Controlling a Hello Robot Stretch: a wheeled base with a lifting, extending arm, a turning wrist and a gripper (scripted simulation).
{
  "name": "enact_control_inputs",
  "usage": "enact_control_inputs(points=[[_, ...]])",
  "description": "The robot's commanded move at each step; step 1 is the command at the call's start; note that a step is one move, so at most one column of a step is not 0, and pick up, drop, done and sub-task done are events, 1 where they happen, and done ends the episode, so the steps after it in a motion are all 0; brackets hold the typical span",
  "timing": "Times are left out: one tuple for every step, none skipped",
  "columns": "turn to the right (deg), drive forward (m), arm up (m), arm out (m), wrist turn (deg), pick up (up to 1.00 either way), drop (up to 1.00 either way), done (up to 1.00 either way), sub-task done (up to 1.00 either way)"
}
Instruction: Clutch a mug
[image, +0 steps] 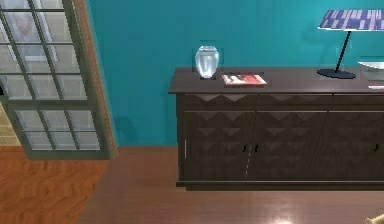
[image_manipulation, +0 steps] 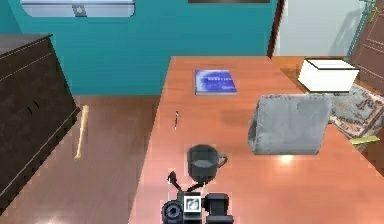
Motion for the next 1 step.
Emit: enact_control_inputs(points=[[0.0, 0.00, 0.00, 0.00, 0.0, 0.00, 0.00, 1.00, 0.00]])
